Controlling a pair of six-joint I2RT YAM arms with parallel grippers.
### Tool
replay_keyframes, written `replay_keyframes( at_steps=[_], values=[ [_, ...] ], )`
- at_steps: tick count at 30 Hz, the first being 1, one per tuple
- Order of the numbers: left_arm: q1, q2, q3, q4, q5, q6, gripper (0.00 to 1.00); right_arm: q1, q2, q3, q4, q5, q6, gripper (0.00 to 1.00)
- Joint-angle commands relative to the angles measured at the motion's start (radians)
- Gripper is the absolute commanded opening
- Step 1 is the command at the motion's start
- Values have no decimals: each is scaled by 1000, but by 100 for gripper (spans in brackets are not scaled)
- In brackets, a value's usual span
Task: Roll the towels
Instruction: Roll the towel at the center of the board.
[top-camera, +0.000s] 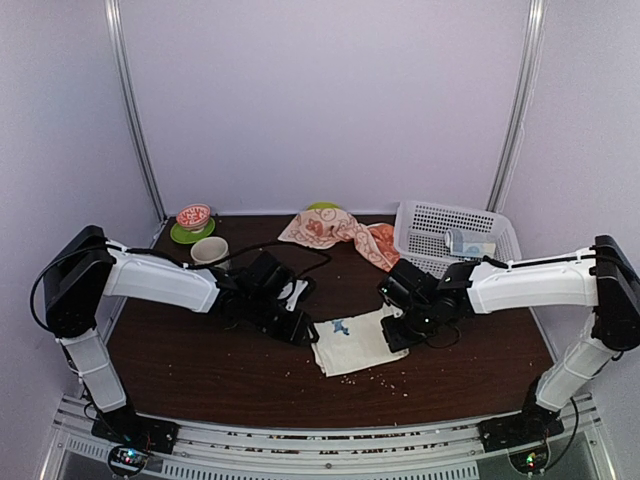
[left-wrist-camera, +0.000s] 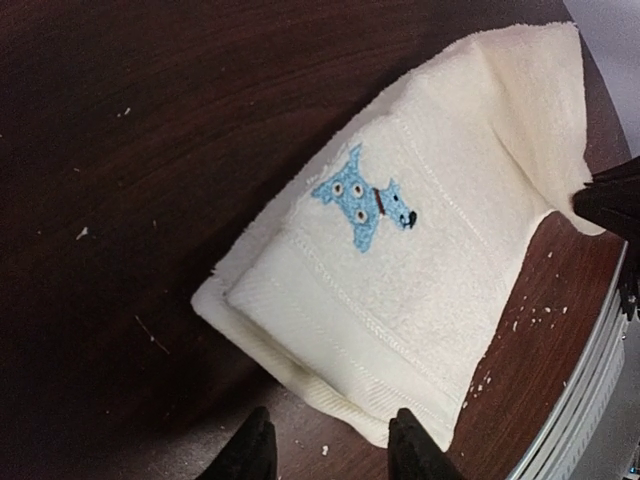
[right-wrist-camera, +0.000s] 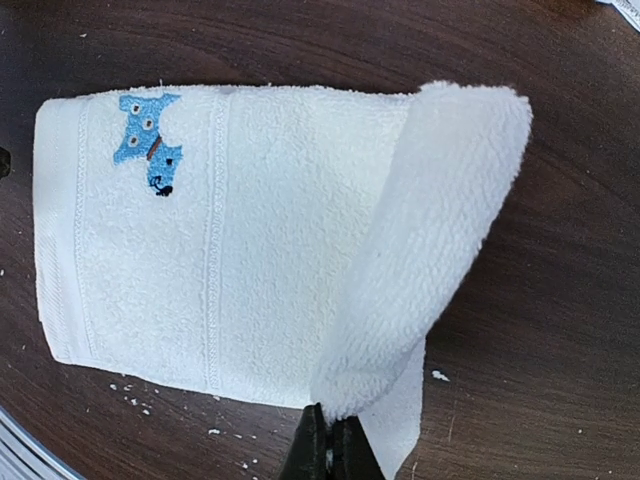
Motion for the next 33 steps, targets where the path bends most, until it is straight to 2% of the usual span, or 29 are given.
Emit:
replay_keyframes(
  at_steps=[1,21,29,33],
  values=[
    [-1,17,24,47,26,-6,39,4,22,12,47,-20,-9,0],
    [-1,51,135,37,68,-17,38,-11,113,-71,273,-160,-21,0],
    [-3,129,202,123,161,-85,38,-32,137,-115,332,-202,-4,0],
    [-7,165,250,155,188,-110,38,-42,128,-149,376,-228,9,15]
  ],
)
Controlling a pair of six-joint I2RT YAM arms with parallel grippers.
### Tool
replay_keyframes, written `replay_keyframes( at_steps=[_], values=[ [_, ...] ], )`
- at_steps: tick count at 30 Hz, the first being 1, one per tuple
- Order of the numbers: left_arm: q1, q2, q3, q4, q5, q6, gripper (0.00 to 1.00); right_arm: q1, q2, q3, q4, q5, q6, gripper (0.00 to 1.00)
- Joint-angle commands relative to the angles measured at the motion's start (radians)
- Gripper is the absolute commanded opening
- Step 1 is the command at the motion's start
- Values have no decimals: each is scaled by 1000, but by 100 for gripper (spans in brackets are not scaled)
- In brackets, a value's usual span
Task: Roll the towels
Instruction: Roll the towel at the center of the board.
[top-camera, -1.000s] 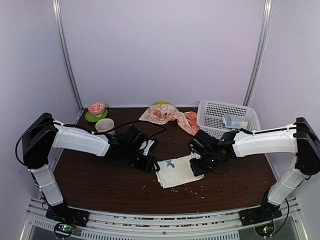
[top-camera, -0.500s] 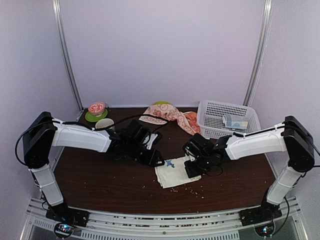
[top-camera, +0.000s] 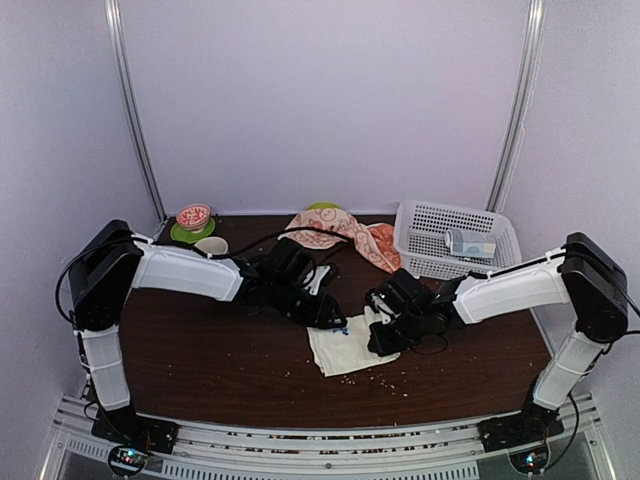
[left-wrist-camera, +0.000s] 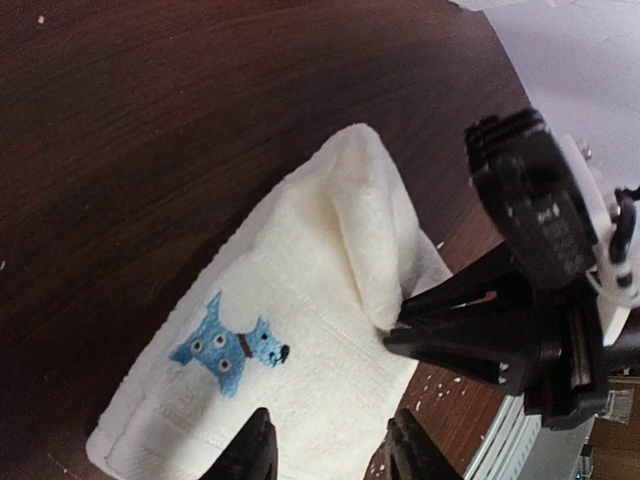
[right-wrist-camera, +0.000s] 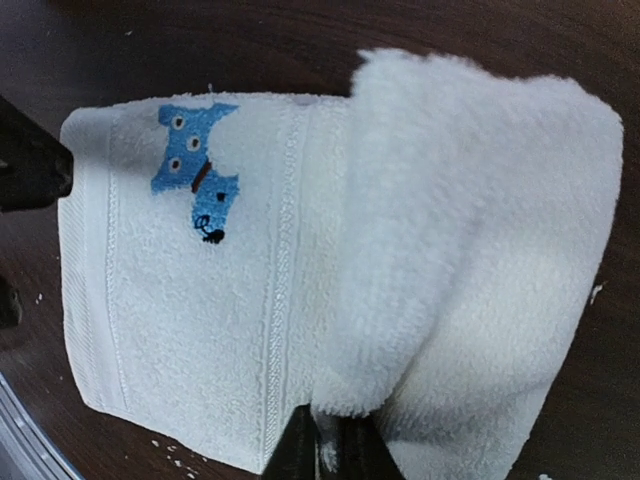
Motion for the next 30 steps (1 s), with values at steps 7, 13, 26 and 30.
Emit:
replay_keyframes(
  at_steps=[7,13,26,30],
  values=[
    [-9,82,132,146,102,-94,38,-16,4,-109,117,-70,26,26],
    [-11,163,186,208,134,-162,35,-22,-14,-146,154,-77,28,32],
    [-10,262,254,284,177,-246,26,-25,-11,-154,164,-80,20,32],
    [-10,286,283,223,158,-250,28,-25,-9,-150,160,-78,19,32]
  ],
)
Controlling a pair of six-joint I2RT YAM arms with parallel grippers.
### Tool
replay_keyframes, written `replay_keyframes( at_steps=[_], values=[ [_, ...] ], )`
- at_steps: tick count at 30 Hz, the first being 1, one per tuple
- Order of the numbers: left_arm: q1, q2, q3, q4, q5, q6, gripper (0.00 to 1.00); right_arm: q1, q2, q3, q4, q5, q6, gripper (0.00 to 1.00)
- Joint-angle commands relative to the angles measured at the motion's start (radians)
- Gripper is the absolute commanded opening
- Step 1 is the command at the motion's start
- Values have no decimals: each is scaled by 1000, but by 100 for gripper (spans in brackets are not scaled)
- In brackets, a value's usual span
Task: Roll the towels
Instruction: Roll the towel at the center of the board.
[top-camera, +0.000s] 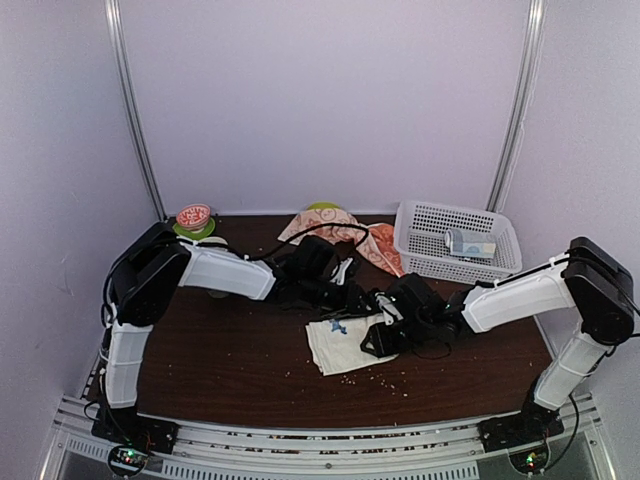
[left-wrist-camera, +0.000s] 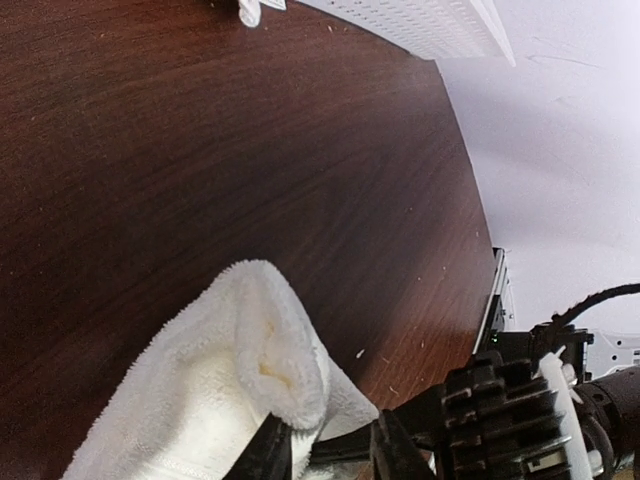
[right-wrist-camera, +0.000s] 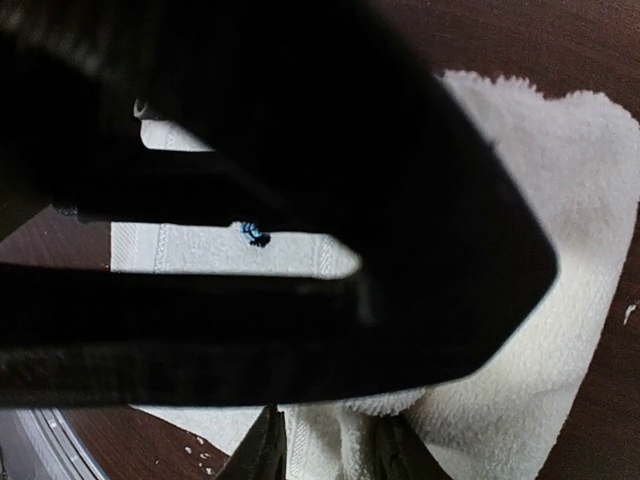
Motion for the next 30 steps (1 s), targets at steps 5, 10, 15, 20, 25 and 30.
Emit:
replay_keyframes(
  at_steps=[5,10,15,20,25,30],
  values=[
    [-3,92,114,-84,-8,-17,28,-3,28,-21,-76,6,-1,32],
    [1,107,121,-163,-67,-19,18,-3,27,-10,-91,8,-5,32],
    [16,108,106,-228,-118,-19,5,-3,-8,6,-132,5,-13,39],
    [20,116,109,-244,-125,-12,2,-12,-95,38,-210,10,-29,50],
    [20,122,115,-245,-124,-4,2,-78,-204,6,-211,37,14,49],
    [20,121,123,-250,-123,2,5,-72,-166,-8,-174,-7,36,35]
  ],
)
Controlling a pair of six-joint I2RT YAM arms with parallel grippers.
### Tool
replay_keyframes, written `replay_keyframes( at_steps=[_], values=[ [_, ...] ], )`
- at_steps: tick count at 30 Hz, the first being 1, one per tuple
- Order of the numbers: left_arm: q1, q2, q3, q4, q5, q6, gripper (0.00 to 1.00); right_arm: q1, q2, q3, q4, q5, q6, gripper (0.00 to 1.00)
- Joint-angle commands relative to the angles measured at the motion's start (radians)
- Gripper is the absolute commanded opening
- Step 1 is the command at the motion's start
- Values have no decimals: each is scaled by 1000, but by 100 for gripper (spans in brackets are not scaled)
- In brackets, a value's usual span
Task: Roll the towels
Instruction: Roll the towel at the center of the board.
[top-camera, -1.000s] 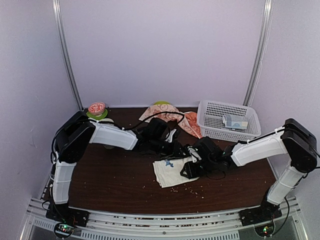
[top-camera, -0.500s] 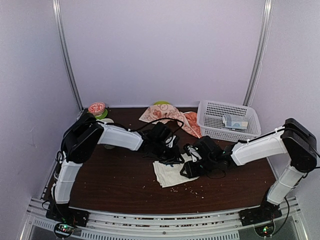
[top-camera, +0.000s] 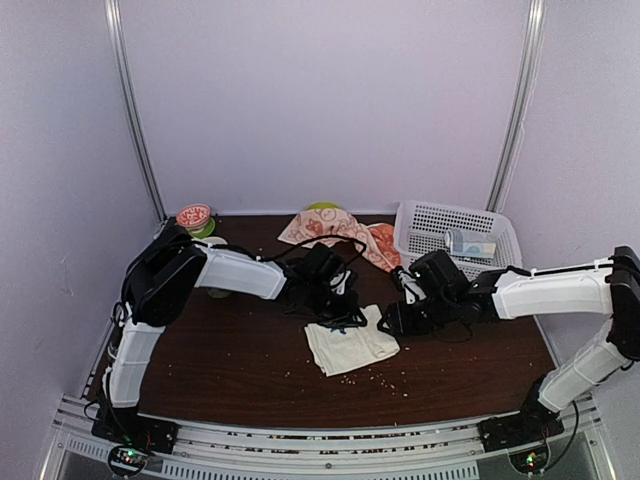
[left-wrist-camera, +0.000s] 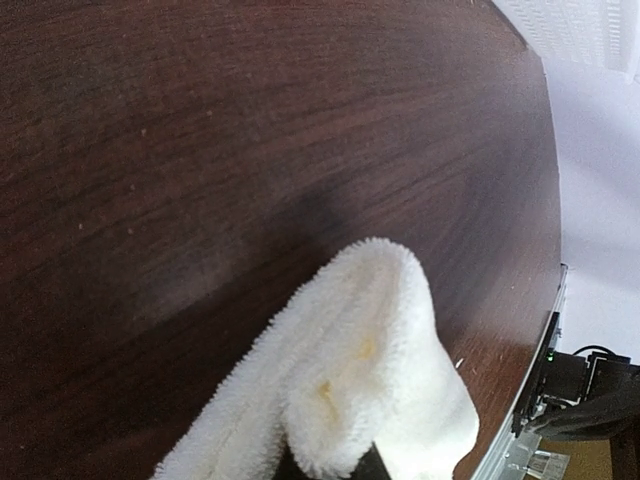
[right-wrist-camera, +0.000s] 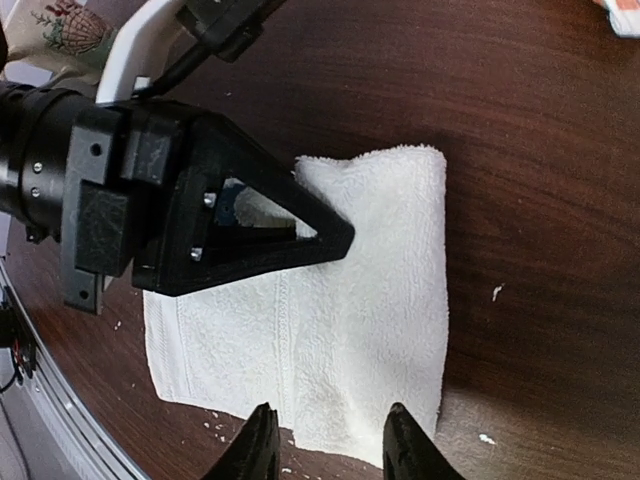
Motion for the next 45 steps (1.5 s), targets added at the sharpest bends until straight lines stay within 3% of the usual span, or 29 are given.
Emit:
replay_keyframes(
  at_steps=[1,7,13,19,27,37,45],
  values=[
    [13,21,17,-46,-37,22,6,14,45,-25,3,-15,27,33],
    [13,-4,2,-51,-41,28,14,37,121,-14,-4,-11,12,23],
    [13,-49,-25,-69,-21,58,29,43,193,13,-76,18,-10,22],
    [13,-183,-99,-119,-15,124,35,43,213,10,-73,26,-6,20],
    [8,-302,-148,-76,-9,101,36,43,223,29,-75,29,-8,20],
    [5,-122,55,-69,32,77,25,44,213,28,-87,29,-11,20],
    [15,-33,67,-86,10,68,16,43,189,29,-95,15,-11,21]
  ],
)
